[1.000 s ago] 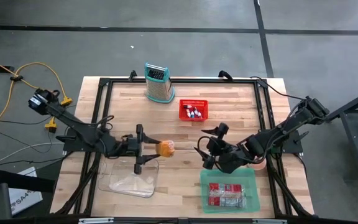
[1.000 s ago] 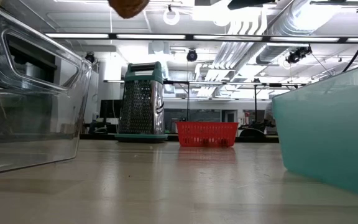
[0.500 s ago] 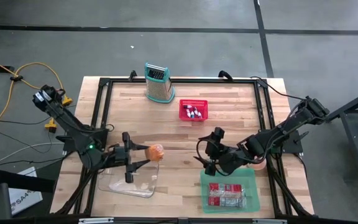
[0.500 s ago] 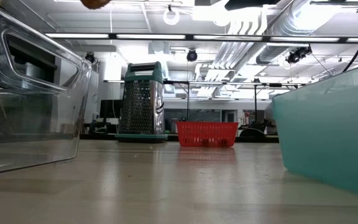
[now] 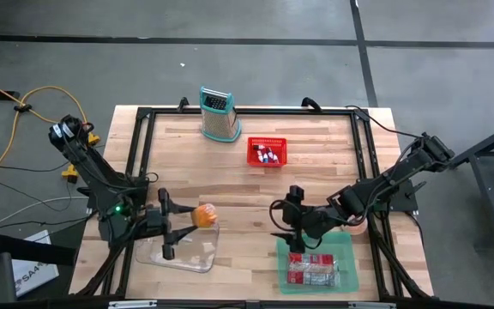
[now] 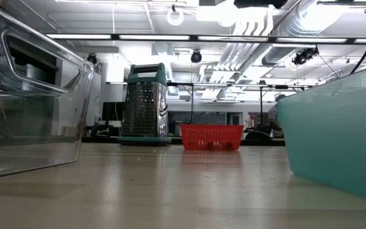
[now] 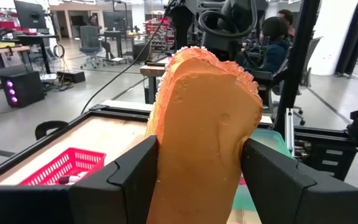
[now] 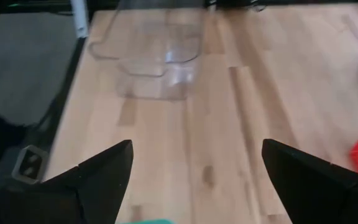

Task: Pick & Place Food Item
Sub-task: Put the bread into the transparent bin

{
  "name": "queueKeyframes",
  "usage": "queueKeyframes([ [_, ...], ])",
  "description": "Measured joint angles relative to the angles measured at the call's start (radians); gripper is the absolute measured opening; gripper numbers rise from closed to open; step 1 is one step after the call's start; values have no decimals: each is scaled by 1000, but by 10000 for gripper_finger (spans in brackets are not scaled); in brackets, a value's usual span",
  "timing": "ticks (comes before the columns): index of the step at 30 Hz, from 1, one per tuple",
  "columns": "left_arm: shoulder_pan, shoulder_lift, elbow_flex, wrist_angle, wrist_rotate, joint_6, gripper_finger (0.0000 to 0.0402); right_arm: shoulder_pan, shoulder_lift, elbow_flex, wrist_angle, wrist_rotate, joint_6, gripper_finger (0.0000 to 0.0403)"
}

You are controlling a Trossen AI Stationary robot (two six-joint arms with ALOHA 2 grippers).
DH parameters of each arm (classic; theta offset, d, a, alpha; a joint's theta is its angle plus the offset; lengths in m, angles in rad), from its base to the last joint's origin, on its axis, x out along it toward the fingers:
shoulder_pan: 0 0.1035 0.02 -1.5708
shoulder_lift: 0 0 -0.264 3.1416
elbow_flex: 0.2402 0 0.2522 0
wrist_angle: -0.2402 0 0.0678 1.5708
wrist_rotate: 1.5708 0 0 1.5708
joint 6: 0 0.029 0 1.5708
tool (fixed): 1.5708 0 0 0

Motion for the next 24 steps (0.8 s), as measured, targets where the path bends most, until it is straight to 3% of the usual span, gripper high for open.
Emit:
queueKeyframes([
  [8, -33, 0, 0, -1, -8, -4, 210, 0, 0, 0, 0, -165, 0, 346],
  [12, -79, 0, 0, -30, -63, 12, 210, 0, 0, 0, 0, -217, -1, 346],
  [16, -154, 8, 0, -125, -166, -54, 210, 0, 0, 0, 0, -244, -1, 346],
  [24, -304, 122, 0, -239, -411, -353, 210, 0, 0, 0, 0, -244, -1, 346],
])
